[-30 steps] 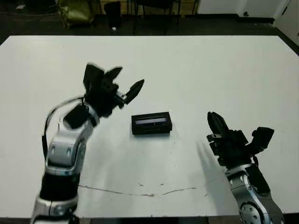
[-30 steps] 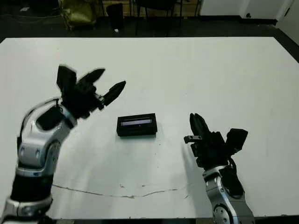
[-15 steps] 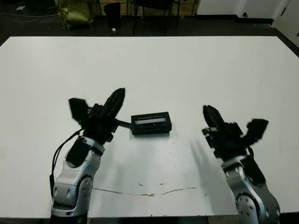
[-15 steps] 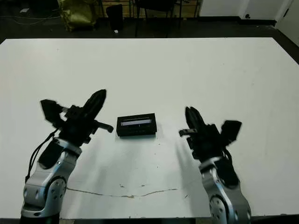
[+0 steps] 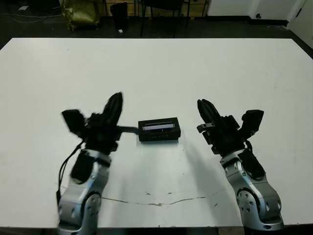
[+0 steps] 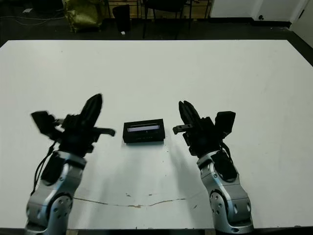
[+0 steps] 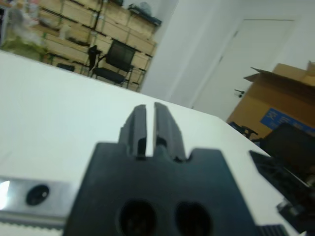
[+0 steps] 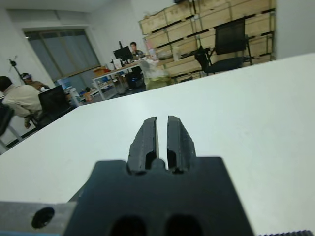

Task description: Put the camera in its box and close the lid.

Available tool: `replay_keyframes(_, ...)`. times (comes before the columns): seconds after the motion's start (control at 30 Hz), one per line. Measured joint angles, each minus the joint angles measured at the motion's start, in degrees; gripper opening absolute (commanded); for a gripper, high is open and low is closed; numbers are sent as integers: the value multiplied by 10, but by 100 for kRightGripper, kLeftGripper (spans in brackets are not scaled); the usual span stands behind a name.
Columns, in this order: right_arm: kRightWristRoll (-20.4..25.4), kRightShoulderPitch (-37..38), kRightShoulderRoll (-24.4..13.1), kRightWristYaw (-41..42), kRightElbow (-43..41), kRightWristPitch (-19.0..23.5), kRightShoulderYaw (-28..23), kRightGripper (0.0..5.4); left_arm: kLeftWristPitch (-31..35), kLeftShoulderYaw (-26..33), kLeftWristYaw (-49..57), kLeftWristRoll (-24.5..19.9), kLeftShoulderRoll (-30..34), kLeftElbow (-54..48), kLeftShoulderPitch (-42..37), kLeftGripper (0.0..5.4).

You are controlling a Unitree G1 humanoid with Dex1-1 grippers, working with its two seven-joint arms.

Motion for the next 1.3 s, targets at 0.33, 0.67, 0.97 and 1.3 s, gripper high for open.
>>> replay_keyframes(0.33, -34, 25, -8, -9, 3, -22, -25, 0, 16, -63, 45, 26, -10, 63, -99, 3)
replay_keyframes(0.67, -5, 43, -6, -20, 0, -4, -63, 0, 33, -69, 114, 34, -36, 207, -164, 3)
replay_keyframes(0.97, 10, 50, -5, -17, 0, -6, -67, 0, -19, -39, 154, 41, -52, 388, -182, 3)
replay_keyframes(1.3, 18, 51, 0, -11, 0, -10, -67, 0, -58, -35, 168, 69, -68, 457, -194, 3)
